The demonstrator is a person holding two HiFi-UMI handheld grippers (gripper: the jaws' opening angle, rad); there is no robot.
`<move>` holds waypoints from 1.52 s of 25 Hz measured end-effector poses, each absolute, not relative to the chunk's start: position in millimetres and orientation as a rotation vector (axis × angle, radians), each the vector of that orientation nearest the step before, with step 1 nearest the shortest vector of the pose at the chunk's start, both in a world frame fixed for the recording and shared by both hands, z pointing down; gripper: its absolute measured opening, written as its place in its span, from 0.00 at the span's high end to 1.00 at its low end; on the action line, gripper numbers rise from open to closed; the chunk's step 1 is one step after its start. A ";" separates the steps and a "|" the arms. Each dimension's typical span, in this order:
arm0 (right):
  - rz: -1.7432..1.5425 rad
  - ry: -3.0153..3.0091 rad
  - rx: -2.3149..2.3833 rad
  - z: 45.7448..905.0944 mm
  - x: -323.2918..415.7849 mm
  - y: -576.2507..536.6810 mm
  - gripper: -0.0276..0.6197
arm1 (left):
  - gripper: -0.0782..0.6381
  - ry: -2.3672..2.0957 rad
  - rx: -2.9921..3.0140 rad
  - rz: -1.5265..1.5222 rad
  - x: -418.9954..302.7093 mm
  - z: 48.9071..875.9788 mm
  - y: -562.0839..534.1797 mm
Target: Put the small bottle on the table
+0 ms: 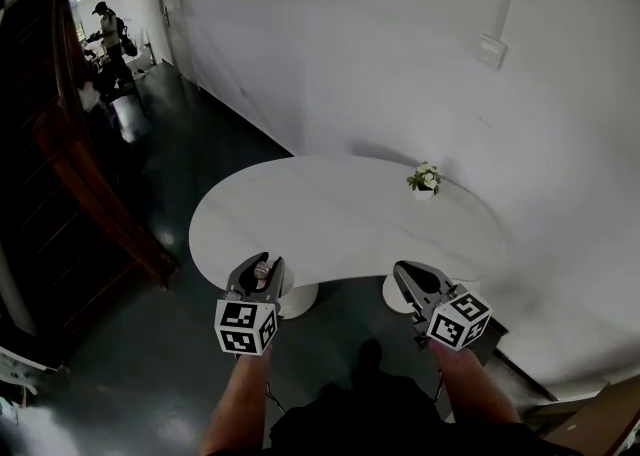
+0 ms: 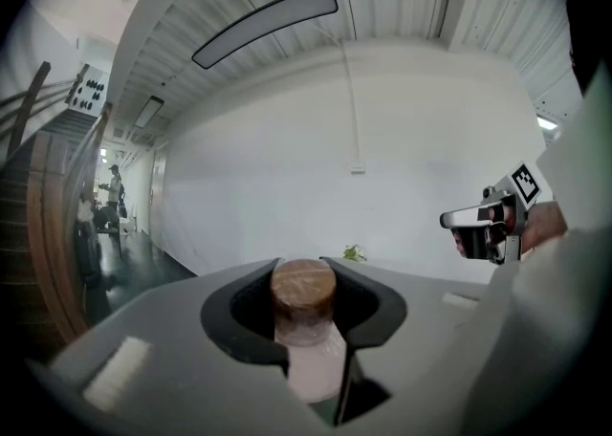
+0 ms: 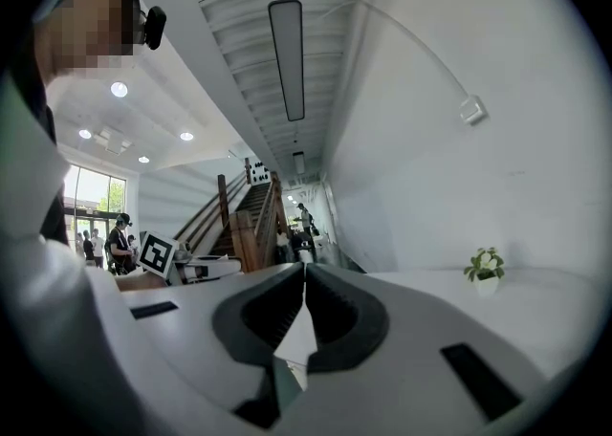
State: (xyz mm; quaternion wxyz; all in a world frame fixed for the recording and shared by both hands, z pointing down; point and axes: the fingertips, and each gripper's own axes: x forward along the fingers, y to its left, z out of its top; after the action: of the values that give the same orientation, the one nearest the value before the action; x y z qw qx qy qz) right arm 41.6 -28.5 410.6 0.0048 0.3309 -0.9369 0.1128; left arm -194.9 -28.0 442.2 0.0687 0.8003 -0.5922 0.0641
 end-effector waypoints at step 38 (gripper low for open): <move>0.465 -2.951 0.784 462.1 -8.1 -301.0 0.94 | 0.72 -1.798 2.325 0.289 -205.1 469.8 -296.4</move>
State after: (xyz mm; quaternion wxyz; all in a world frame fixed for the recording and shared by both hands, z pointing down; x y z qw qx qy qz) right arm -8.1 -301.0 462.1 0.0267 0.2539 -0.9551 0.1505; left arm -205.1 -296.4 469.8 0.0941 0.7837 -0.6062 0.0974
